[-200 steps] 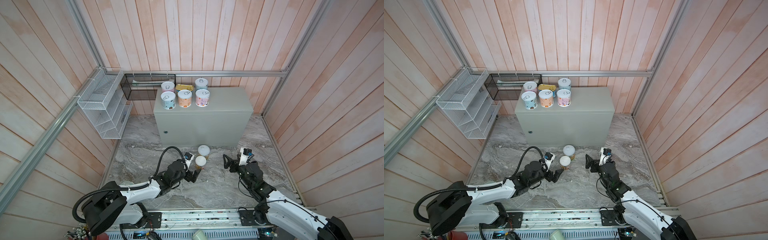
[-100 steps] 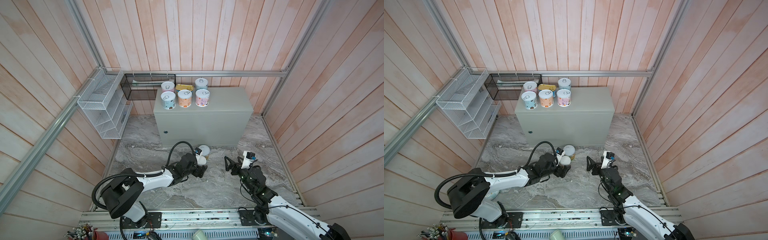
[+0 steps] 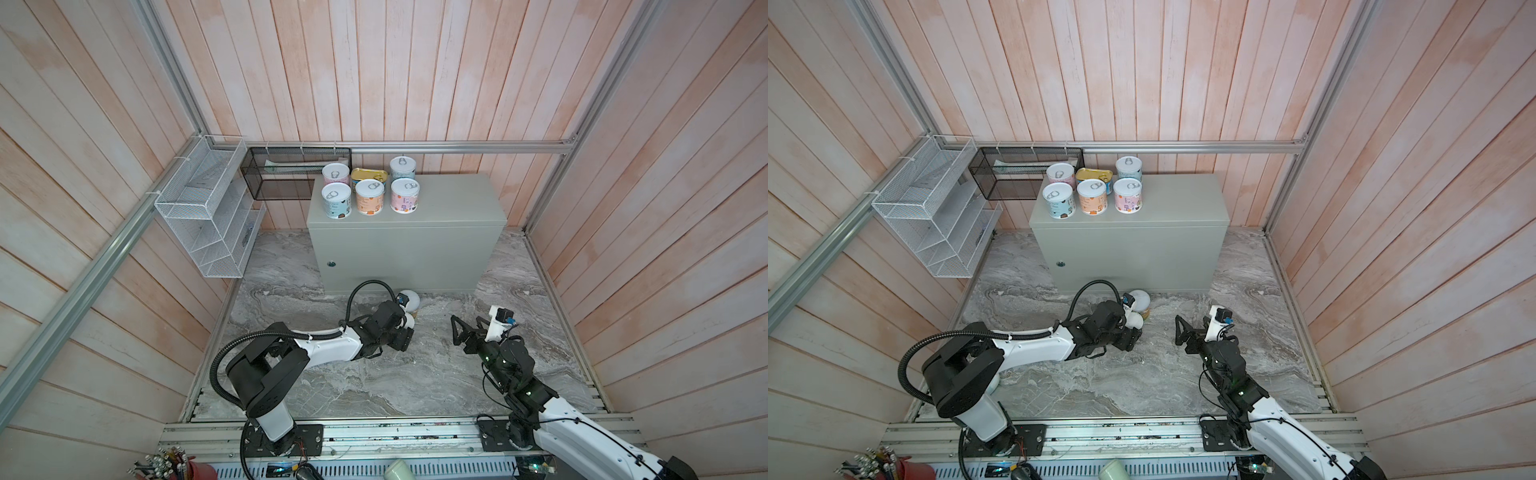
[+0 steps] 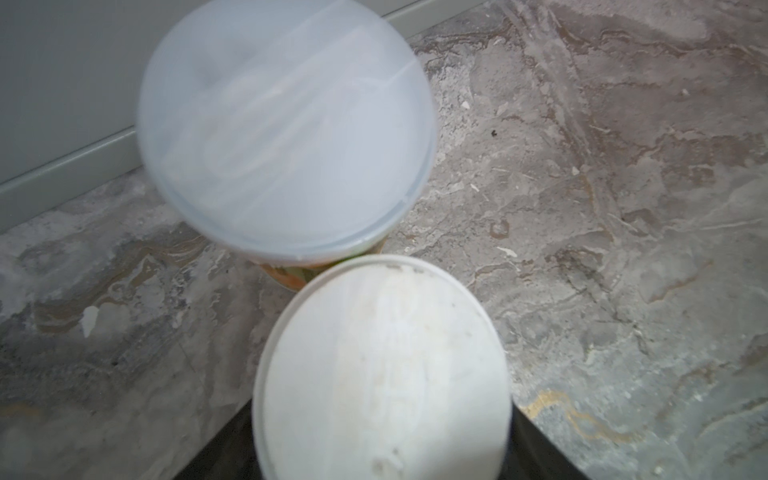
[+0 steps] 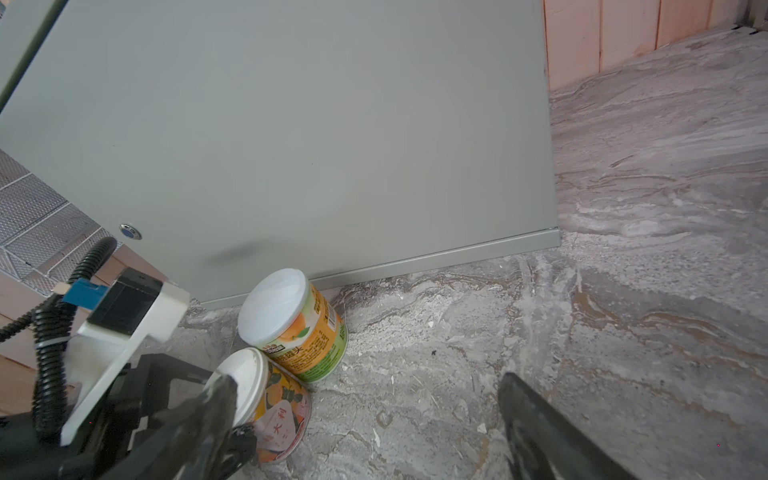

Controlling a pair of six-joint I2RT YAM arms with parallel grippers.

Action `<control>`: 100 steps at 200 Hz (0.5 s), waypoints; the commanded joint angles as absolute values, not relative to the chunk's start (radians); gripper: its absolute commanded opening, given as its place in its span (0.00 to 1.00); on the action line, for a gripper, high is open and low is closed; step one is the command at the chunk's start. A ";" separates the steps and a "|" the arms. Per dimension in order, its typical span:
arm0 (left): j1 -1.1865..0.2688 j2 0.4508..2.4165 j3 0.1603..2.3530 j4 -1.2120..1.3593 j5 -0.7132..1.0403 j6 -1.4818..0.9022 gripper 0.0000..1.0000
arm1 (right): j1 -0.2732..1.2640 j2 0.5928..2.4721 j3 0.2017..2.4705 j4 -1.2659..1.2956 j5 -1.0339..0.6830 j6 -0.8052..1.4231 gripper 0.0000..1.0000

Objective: Place and organize the canned foods onto the counter
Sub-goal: 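Close the left gripper on the orange canister nearest the robot and lift it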

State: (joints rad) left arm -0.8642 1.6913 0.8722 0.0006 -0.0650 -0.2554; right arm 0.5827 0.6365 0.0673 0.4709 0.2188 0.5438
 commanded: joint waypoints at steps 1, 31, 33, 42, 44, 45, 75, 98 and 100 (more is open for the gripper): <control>-0.867 1.714 0.915 -0.034 -0.117 -0.263 0.79 | 0.579 0.654 0.042 0.471 0.229 0.561 0.98; -0.867 1.740 0.959 -0.059 -0.118 -0.266 0.79 | 0.579 0.682 0.041 0.486 0.225 0.561 0.98; -0.867 1.741 0.962 -0.059 -0.118 -0.266 0.79 | 0.578 0.684 0.042 0.489 0.226 0.561 0.98; -0.867 1.748 0.971 -0.060 -0.114 -0.260 0.79 | 0.579 0.694 0.047 0.484 0.235 0.564 0.98; -0.867 1.749 0.973 -0.059 -0.113 -0.259 0.79 | 0.579 0.695 0.047 0.483 0.238 0.566 0.98; -0.867 1.749 0.974 -0.058 -0.112 -0.258 0.79 | 0.579 0.697 0.047 0.483 0.238 0.566 0.98; -0.867 1.783 1.003 -0.067 -0.111 -0.242 0.79 | 0.579 0.722 0.051 0.491 0.237 0.571 0.98; -0.866 1.801 1.019 -0.077 -0.104 -0.235 0.73 | 0.579 0.721 0.055 0.481 0.237 0.572 0.97; -0.866 1.803 1.020 -0.077 -0.103 -0.235 0.72 | 0.579 0.720 0.055 0.481 0.237 0.572 0.97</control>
State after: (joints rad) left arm -0.8661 1.7737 0.9932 -0.0544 -0.0872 -0.2523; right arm 0.5827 0.7223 0.0475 0.4713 0.2199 0.5587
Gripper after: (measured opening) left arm 0.763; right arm 0.976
